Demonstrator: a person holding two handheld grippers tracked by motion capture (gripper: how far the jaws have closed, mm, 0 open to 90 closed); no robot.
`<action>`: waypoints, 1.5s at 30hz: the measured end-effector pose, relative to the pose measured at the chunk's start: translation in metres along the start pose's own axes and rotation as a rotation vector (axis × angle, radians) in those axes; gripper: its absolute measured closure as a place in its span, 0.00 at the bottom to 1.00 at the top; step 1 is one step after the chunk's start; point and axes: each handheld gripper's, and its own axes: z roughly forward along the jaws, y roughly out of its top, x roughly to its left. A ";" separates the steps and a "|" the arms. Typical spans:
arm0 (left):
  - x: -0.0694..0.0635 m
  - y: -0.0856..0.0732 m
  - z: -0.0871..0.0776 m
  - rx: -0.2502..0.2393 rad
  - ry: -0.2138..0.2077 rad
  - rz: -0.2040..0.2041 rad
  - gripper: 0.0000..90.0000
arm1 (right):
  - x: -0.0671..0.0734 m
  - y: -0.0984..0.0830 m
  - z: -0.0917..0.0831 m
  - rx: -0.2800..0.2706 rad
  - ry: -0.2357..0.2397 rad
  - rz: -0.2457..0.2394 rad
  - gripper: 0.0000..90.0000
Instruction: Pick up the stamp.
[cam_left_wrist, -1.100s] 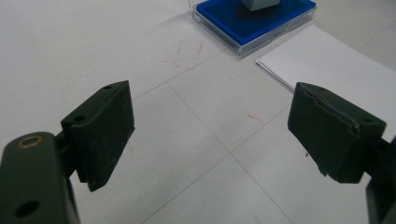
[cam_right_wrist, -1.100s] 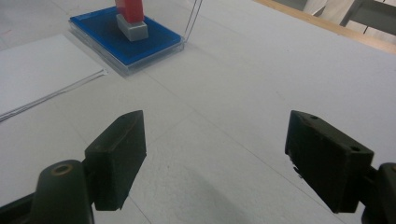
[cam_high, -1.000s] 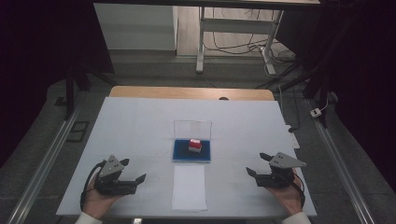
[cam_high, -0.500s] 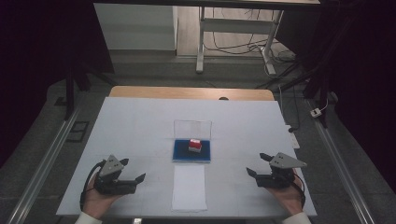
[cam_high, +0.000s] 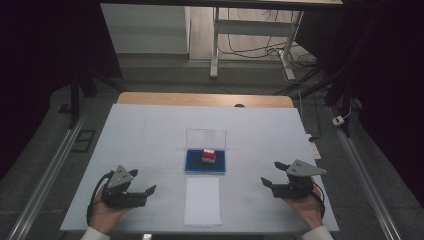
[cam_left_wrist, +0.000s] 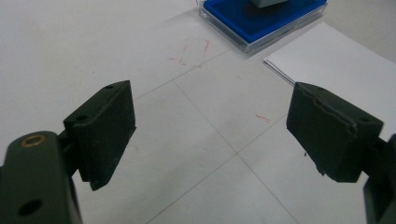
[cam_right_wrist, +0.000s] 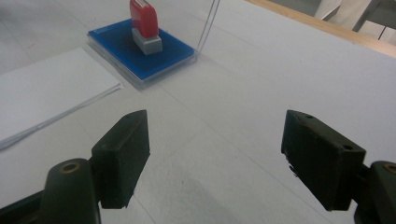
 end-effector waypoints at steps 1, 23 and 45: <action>0.000 0.000 0.000 0.000 0.000 0.000 0.18 | 0.000 0.003 0.001 -0.005 0.008 0.001 0.26; 0.002 0.001 0.001 0.003 0.004 -0.001 0.18 | 0.016 0.072 0.028 -0.002 0.118 -0.048 0.28; 0.000 0.002 0.006 0.020 -0.006 0.012 0.19 | 0.027 0.109 0.074 0.050 0.200 -0.050 0.29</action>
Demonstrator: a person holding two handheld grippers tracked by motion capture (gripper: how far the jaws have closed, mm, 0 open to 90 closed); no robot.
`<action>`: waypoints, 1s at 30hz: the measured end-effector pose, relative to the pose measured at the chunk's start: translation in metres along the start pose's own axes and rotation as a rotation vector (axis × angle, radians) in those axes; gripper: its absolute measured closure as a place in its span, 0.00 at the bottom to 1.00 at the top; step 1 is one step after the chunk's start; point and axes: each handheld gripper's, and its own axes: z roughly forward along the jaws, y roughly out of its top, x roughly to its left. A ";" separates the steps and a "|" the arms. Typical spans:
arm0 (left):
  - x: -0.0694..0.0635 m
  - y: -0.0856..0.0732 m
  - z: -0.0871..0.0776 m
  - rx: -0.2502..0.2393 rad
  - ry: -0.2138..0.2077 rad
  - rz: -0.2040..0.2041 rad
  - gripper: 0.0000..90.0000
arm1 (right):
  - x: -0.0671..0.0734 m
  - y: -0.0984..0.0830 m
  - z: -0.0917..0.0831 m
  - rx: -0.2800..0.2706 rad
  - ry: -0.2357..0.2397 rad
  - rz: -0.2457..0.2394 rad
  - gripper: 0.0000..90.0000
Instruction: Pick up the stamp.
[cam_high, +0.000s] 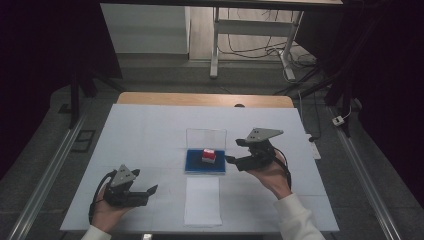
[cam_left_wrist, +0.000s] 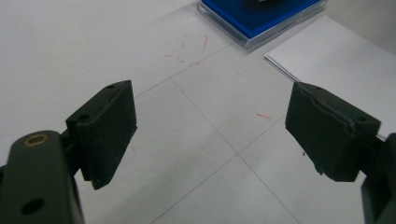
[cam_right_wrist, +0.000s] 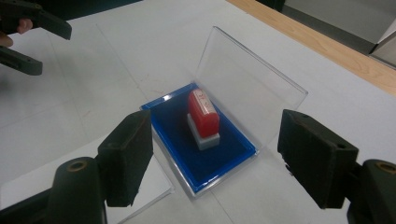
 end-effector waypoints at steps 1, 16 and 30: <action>0.000 0.000 0.000 0.001 0.001 0.000 0.19 | -0.001 0.001 0.002 0.002 0.004 0.000 0.29; 0.001 -0.002 0.003 0.013 0.013 0.004 0.19 | -0.009 0.012 0.033 0.052 0.029 -0.025 0.30; 0.003 -0.004 0.002 0.018 0.019 -0.001 0.19 | -0.010 0.015 0.064 0.122 0.082 -0.031 0.30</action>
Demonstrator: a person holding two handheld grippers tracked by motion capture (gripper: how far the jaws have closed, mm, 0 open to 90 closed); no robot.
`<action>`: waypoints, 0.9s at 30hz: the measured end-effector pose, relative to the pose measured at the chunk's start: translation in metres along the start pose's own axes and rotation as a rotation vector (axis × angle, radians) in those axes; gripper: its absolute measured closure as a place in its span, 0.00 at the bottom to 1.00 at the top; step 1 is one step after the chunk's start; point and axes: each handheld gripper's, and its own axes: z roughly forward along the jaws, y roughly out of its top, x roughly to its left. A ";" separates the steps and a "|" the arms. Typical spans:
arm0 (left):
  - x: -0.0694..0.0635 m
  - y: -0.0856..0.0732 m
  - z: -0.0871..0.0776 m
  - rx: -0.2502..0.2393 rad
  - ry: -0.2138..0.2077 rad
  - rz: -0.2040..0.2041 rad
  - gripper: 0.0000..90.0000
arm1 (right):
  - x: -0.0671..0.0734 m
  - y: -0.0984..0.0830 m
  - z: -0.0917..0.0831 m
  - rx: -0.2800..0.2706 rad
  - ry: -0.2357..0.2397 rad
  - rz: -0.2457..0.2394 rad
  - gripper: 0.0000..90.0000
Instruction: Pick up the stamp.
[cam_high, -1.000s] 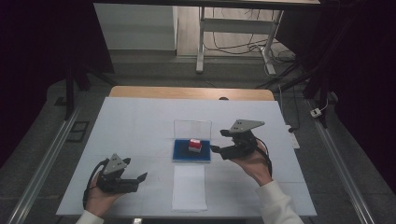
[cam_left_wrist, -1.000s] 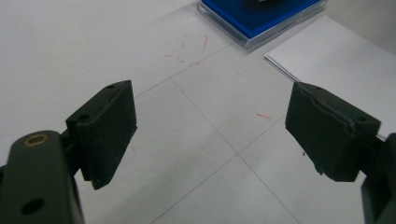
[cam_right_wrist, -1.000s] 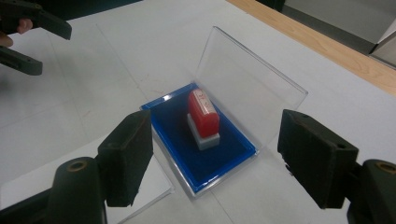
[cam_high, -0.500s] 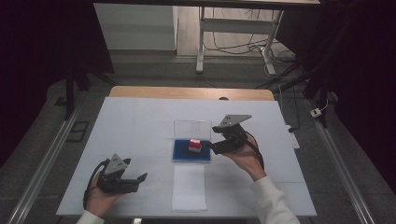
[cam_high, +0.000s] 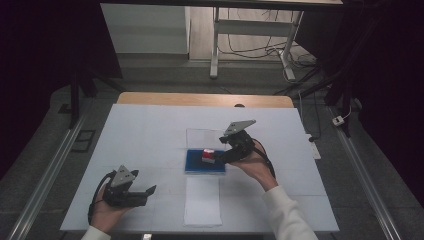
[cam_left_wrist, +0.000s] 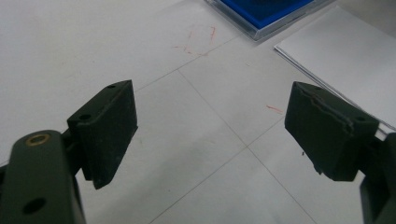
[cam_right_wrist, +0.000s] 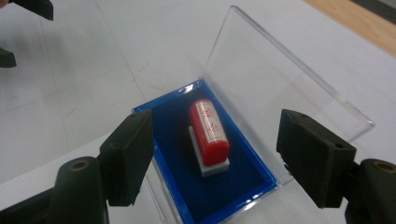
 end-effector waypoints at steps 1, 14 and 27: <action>0.000 0.000 0.000 0.000 -0.002 -0.001 0.19 | 0.000 0.000 0.003 0.003 0.005 -0.003 0.30; -0.001 -0.001 0.001 0.009 0.001 0.001 0.19 | 0.002 -0.001 0.027 0.053 0.024 -0.018 0.42; 0.001 -0.003 0.001 0.012 0.006 -0.001 0.19 | 0.004 -0.003 0.040 0.090 0.012 -0.049 0.61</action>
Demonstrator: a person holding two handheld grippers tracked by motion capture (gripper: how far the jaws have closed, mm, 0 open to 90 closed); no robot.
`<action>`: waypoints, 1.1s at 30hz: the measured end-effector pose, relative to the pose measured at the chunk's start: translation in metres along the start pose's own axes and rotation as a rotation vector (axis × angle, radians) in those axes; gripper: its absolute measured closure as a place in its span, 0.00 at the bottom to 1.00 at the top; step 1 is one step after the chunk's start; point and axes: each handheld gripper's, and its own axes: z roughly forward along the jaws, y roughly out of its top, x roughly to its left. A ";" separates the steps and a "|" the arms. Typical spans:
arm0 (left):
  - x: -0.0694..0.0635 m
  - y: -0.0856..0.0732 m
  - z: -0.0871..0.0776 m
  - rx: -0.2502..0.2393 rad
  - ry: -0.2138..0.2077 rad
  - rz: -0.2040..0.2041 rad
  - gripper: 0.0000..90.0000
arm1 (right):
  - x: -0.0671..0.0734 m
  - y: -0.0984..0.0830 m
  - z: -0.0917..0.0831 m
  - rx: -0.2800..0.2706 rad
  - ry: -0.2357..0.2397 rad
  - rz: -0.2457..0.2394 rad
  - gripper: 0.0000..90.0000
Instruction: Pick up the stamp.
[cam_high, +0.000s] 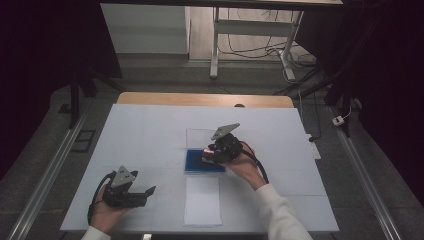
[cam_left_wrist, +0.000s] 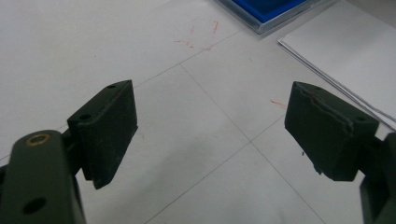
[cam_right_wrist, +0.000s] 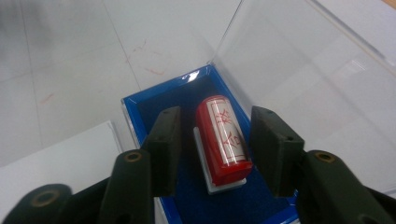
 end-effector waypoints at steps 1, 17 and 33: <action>0.000 0.000 0.000 -0.001 0.000 0.000 0.19 | 0.000 0.000 0.002 0.002 -0.006 -0.009 0.64; 0.000 -0.001 0.000 0.005 0.004 0.004 0.19 | 0.001 0.000 0.002 0.011 -0.026 -0.052 0.78; 0.002 -0.002 -0.001 0.003 0.007 0.001 0.19 | 0.002 0.003 -0.006 -0.022 -0.030 -0.044 0.78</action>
